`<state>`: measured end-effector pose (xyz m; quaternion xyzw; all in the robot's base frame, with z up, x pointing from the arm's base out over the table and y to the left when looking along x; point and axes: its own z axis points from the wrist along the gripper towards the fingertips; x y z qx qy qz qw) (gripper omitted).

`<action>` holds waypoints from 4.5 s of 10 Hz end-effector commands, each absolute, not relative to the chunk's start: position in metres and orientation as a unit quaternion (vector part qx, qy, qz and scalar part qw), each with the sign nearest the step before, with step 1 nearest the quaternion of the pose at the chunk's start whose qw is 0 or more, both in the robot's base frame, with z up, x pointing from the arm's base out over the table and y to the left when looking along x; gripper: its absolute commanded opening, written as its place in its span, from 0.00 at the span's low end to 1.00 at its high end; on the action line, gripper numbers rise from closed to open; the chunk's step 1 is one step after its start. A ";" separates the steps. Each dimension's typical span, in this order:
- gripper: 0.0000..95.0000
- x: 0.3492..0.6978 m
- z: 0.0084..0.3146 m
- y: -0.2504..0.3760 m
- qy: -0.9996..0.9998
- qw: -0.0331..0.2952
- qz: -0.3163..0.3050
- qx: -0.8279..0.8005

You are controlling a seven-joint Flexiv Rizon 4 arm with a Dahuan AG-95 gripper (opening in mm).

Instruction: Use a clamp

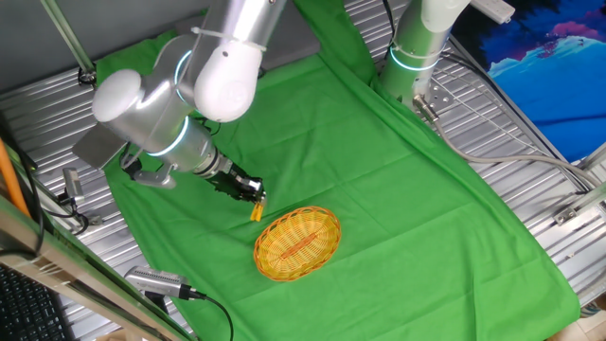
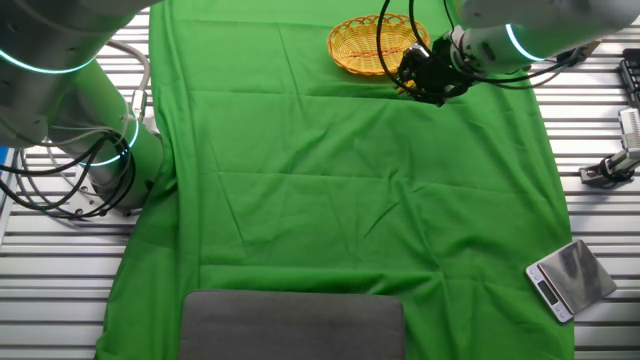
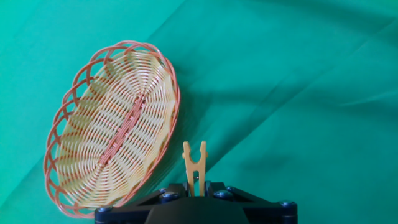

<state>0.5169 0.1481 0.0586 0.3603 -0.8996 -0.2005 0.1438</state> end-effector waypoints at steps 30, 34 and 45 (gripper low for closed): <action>0.00 0.516 0.059 0.148 -0.844 0.191 -0.234 0.443; 0.00 0.516 0.059 0.148 -0.858 0.208 -0.205 0.423; 0.00 0.516 0.059 0.148 -0.874 0.238 -0.187 0.381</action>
